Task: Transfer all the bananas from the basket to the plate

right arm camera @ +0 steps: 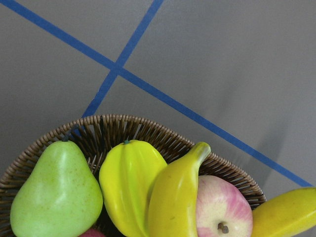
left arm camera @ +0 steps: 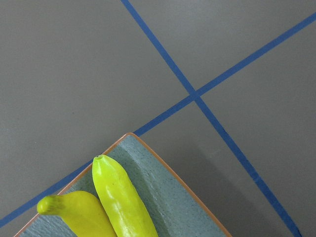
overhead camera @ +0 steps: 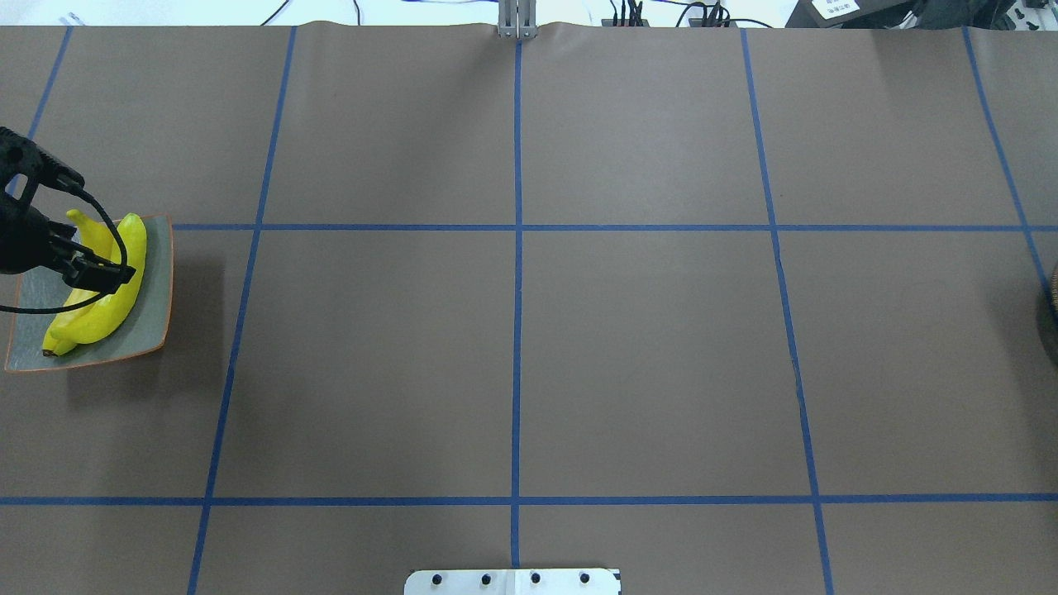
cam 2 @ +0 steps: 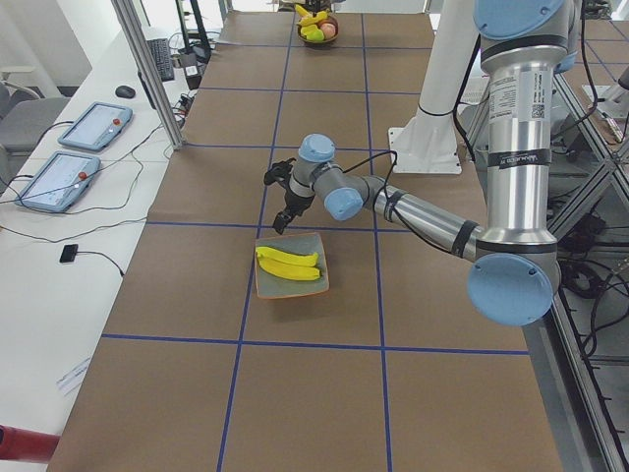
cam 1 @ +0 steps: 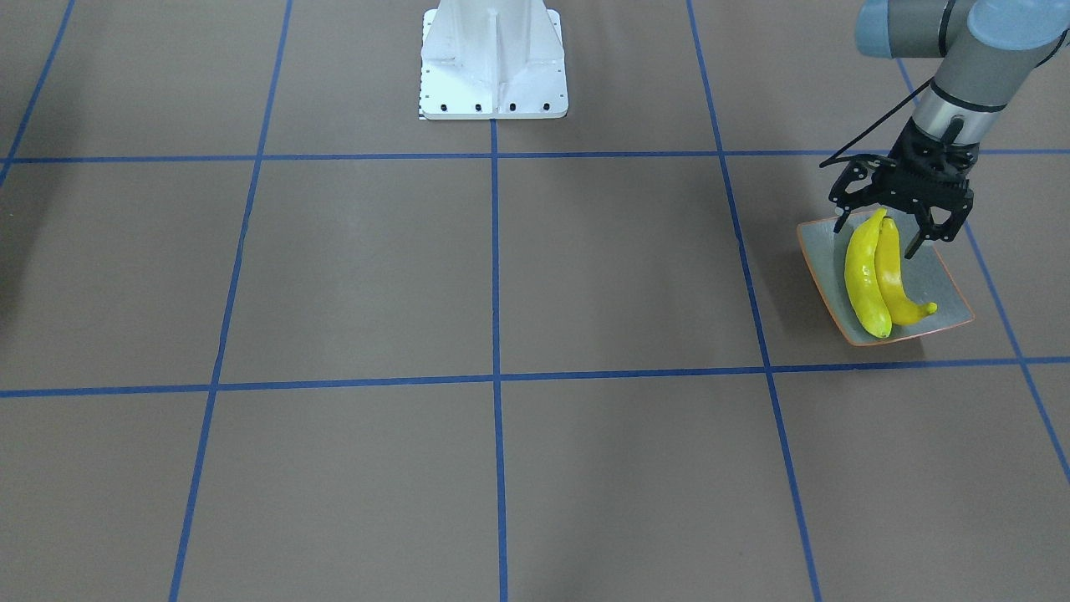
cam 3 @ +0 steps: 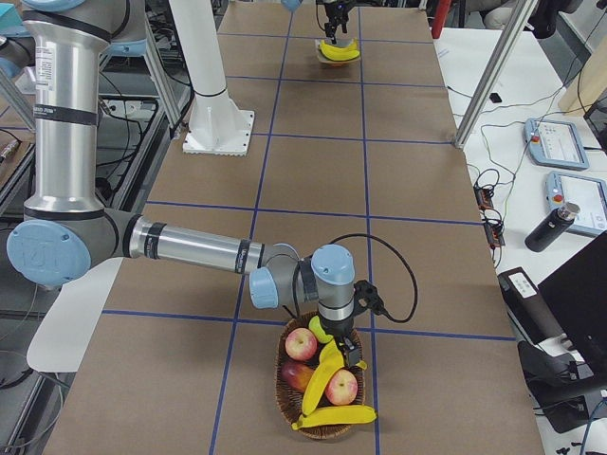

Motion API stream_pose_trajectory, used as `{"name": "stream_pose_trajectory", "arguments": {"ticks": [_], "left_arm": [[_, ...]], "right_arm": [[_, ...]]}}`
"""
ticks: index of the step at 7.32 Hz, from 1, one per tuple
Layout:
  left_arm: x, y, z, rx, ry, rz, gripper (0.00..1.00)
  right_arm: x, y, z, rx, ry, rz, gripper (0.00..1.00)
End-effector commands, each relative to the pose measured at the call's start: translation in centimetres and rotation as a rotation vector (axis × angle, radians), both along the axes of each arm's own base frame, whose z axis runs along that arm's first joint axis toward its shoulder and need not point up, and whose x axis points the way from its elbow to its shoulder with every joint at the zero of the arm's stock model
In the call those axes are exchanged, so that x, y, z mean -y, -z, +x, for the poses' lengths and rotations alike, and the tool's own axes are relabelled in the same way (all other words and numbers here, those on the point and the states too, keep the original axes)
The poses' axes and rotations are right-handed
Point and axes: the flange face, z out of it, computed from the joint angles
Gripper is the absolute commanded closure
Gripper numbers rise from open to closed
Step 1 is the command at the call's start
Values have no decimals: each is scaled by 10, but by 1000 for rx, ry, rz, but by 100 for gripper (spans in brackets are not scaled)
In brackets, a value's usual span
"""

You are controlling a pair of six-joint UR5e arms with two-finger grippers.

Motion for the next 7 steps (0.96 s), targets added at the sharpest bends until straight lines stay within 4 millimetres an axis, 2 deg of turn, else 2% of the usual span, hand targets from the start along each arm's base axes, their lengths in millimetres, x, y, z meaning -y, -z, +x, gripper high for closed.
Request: {"name": "stream_pose_trajectory", "arguments": {"ticks": [1,3,5,7], "left_arm": [[0,1,0,-2,0,0,0],[0,1,0,-2,-1,3,0],[0,0,0,0,0,2,0],[0,-1,1,1,1,-1,0]], "right_arm": [[-3,-19,-6,1,20,-11,0],[-1,-35,-24,3,59,6,0],[-1,-38,-27,-2,67,7,0],[4,-34,-27,-9,71,20,79]]}}
